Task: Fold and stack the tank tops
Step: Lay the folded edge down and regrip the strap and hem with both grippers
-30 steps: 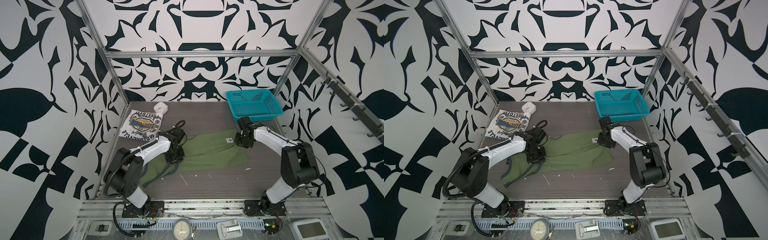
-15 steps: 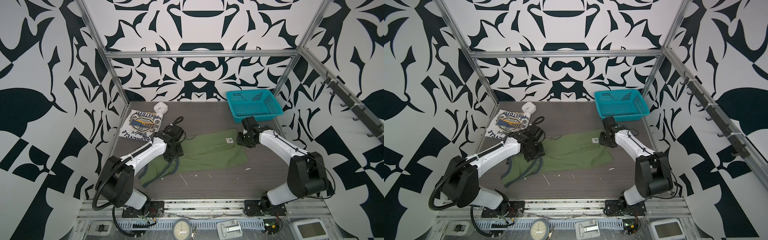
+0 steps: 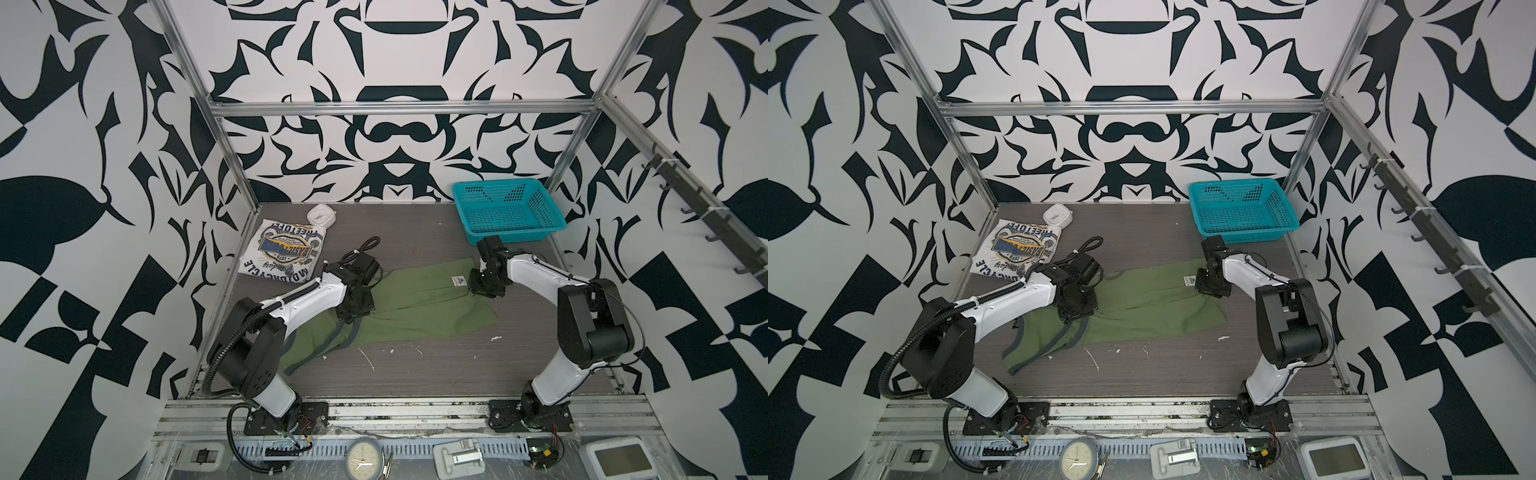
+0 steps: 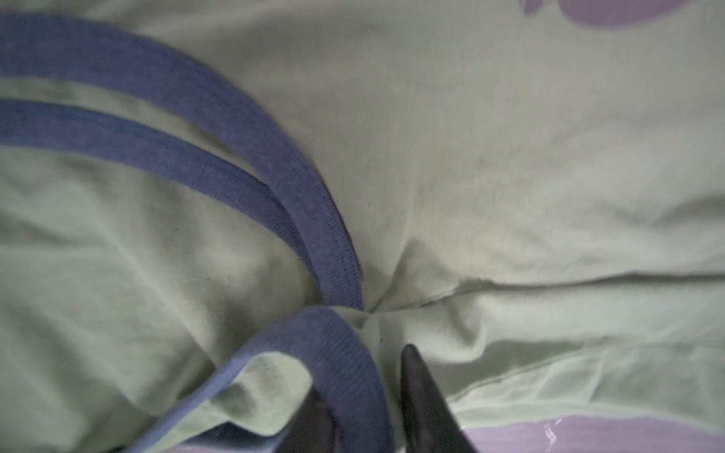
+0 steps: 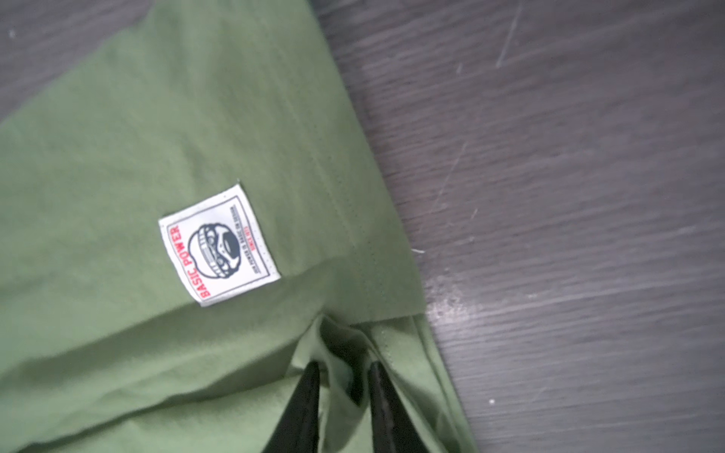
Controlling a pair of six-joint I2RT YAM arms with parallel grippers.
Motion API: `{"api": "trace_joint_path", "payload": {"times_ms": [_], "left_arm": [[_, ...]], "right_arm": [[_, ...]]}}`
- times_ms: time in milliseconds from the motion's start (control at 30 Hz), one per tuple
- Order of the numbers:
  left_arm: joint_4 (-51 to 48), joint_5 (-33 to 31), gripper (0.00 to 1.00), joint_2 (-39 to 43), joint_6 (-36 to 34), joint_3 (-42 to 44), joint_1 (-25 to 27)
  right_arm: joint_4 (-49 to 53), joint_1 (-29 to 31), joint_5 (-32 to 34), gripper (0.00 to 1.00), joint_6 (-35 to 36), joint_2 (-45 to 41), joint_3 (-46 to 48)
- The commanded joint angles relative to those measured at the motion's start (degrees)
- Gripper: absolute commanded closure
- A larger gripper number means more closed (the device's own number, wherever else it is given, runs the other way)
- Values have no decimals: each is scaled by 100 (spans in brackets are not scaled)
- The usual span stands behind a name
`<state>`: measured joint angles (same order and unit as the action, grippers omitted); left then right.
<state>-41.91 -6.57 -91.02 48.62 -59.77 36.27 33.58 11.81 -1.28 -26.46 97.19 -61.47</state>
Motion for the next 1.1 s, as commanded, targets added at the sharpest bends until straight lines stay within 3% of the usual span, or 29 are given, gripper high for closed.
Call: {"api": "trace_joint_path", "payload": {"times_ms": [0, 133, 400, 567, 633, 767, 833, 1067], "left_arm": [[-68, -233, 82, 220, 174, 33, -6], [-35, -198, 85, 459, 431, 303, -32], [297, 60, 86, 343, 740, 713, -318], [426, 282, 74, -96, 606, 539, -366], [427, 326, 68, -232, 532, 427, -366], [81, 76, 56, -221, 432, 180, -366], [-207, -263, 51, 4, 427, 91, -366], [-810, -959, 30, 870, 477, -24, -293]], "right_arm": [[45, -20, 236, 85, 75, -164, -238], [102, -48, 498, 94, 83, -303, -242], [260, -138, 718, 97, -106, -235, -291], [67, -160, 511, 94, -82, -78, -308], [51, -161, 458, 91, -82, 14, -351], [194, -160, 546, 65, -38, 64, -487], [300, -156, 602, 57, -3, -120, -522], [576, 106, 545, 52, 50, -897, -488]]}}
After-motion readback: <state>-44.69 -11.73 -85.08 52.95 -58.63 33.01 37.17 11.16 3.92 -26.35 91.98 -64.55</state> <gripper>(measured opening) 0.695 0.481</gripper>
